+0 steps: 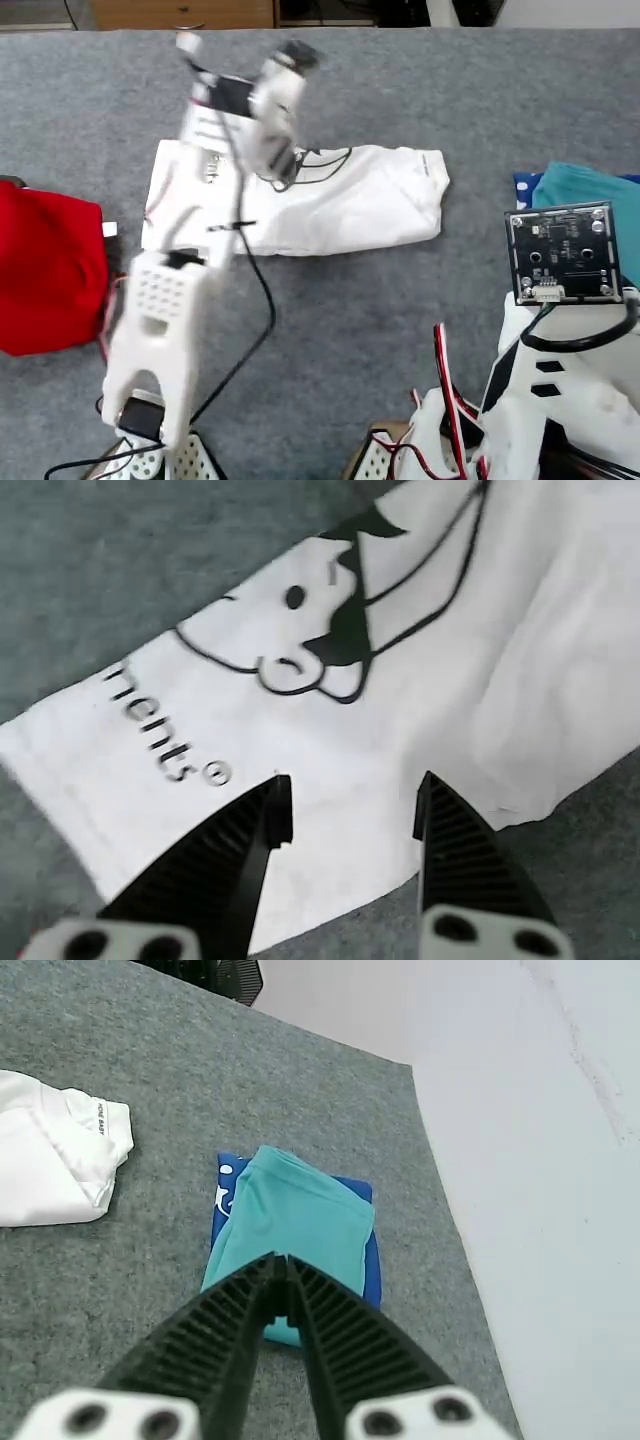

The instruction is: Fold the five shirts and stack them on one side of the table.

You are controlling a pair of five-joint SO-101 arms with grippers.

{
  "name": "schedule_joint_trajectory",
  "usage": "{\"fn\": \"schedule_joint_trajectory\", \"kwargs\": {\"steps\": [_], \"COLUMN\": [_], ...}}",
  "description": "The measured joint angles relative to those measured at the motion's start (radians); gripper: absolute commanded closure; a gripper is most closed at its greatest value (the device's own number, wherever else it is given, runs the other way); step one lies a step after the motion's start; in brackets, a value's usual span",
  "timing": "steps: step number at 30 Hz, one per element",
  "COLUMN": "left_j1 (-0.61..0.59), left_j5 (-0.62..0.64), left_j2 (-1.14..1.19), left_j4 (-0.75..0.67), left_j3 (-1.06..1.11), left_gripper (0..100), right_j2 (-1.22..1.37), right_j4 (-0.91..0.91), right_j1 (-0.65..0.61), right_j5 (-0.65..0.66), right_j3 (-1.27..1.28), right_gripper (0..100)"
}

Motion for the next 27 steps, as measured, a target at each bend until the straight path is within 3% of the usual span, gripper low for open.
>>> {"fn": "schedule_joint_trajectory", "kwargs": {"steps": [4,12,27], "left_j1": [-0.132,-0.328,-0.384], "left_j5": [0.014,0.014,0.014], "left_j2": [-0.103,-0.034,0.232], "left_j4": [0.000,-0.061,-0.130], "left_j3": [0.083,0.103,0.103], "left_gripper": [79,75,75], "right_j2": [0.000,0.000,0.000], "right_j4": [0.000,0.000,0.000], "right_j1": [0.000,0.000,0.000], "right_j5": [0.000,0.000,0.000], "right_j3": [0.012,0.069,0.069], "right_gripper": [99.4,99.3,99.3]}}
